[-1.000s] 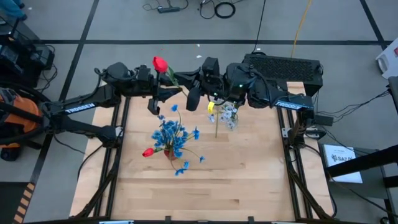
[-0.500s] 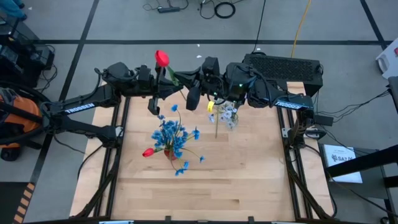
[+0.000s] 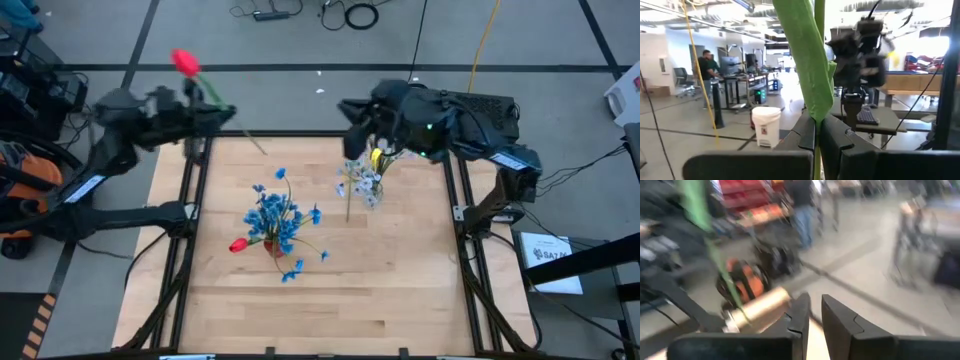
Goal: Sort flowers into vase by color
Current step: Put the red tulip into the red vase
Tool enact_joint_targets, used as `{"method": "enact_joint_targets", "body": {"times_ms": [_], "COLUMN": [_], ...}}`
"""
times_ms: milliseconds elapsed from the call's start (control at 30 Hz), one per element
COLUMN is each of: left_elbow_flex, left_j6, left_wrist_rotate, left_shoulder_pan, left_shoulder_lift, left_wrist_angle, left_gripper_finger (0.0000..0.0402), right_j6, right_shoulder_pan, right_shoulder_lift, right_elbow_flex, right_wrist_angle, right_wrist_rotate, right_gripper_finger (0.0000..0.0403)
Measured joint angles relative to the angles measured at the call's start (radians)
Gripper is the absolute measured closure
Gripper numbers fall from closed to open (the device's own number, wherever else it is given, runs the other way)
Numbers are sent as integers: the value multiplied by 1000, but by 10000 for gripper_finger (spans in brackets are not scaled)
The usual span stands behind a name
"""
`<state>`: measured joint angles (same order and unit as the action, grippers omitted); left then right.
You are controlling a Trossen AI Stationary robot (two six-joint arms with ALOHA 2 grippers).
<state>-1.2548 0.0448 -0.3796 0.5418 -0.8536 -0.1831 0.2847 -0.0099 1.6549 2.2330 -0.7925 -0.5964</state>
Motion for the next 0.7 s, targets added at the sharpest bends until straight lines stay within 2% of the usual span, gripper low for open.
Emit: {"method": "enact_joint_targets", "body": {"times_ms": [233, 367, 533, 700], "left_elbow_flex": [-1, -1, 37, 177], "left_j6": [0, 1, 91, 189], "left_wrist_rotate": [1, 26, 37, 36], "left_shoulder_pan": [1, 1, 1, 1], "left_shoulder_lift": [136, 219, 331, 487], "left_wrist_angle": [-226, -365, -433, -419], "left_gripper_finger": [394, 394, 394, 394], "right_j6": [469, 772, 901, 1095], "right_shoulder_pan": [99, 187, 279, 346], "right_shoulder_lift": [-23, -17, -15, -18], "right_elbow_flex": [-1, -2, -65, -229], "right_wrist_angle": [-538, -772, -762, -778], "right_wrist_rotate": [-207, -276, -296, -274], "right_gripper_finger": [360, 360, 360, 369]}}
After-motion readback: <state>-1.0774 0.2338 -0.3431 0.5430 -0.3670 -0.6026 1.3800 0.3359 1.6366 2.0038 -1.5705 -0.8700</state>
